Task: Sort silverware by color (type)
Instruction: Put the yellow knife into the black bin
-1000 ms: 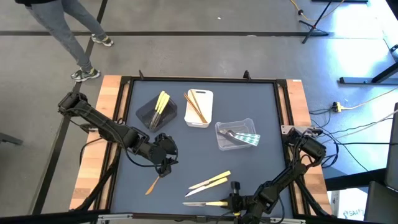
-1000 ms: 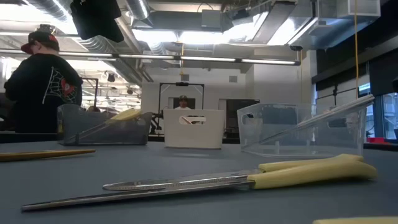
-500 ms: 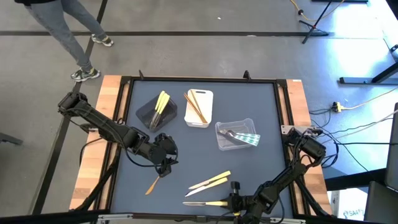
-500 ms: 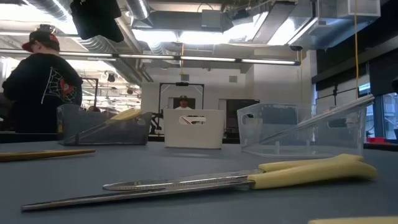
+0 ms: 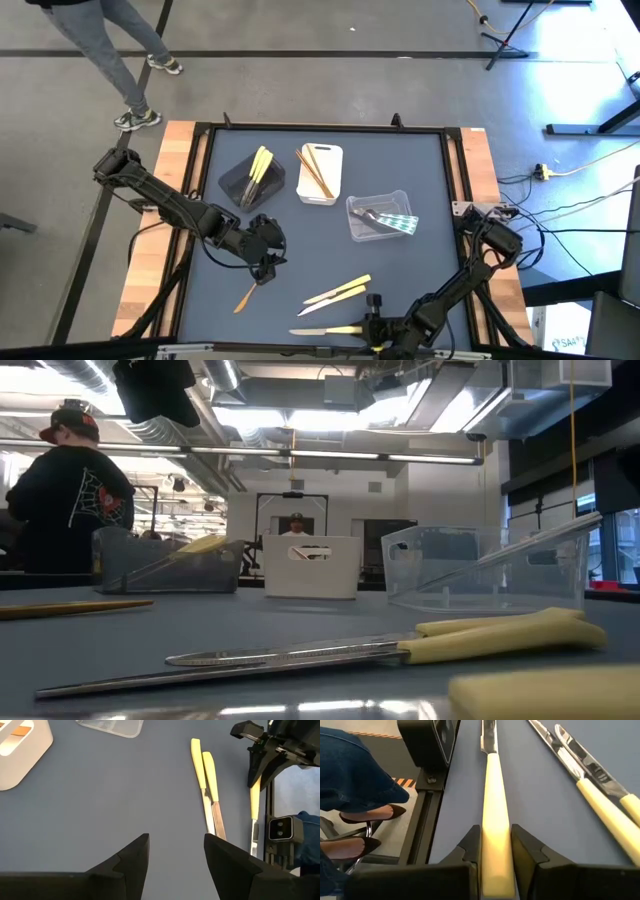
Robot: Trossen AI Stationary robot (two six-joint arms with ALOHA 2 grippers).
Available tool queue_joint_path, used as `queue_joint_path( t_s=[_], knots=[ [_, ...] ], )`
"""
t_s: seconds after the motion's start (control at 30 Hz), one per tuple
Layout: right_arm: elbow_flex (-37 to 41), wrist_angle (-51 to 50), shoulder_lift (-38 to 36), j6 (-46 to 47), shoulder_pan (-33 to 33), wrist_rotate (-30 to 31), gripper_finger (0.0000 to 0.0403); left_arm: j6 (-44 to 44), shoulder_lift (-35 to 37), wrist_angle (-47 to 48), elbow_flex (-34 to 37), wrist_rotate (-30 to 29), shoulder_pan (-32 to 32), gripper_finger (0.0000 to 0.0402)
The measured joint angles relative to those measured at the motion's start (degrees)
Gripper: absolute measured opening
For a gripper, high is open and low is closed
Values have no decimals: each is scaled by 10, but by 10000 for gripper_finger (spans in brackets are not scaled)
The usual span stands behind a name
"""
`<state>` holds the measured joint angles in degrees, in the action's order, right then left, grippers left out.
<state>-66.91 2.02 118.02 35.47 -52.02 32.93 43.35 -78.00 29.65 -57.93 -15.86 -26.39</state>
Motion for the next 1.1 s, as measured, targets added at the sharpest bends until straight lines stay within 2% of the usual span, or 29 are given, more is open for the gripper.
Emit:
queue_joint_path(
  t_s=[0.2, 0.47, 0.83, 1.1],
  knots=[
    [-44, -78, 0, -16, 16, -16, 57, 0, 0, -19, 0, 3, 0, 184],
    [-120, -178, -1, -111, 50, -23, 56, 0, 0, -53, 0, 9, 0, 184],
    [-243, -312, -1, -316, 101, -25, 56, -4, 0, -73, 0, 104, 0, 184],
    [-297, -339, -1, -483, 154, -25, 56, -4, 0, -88, 0, 189, 0, 184]
  ],
)
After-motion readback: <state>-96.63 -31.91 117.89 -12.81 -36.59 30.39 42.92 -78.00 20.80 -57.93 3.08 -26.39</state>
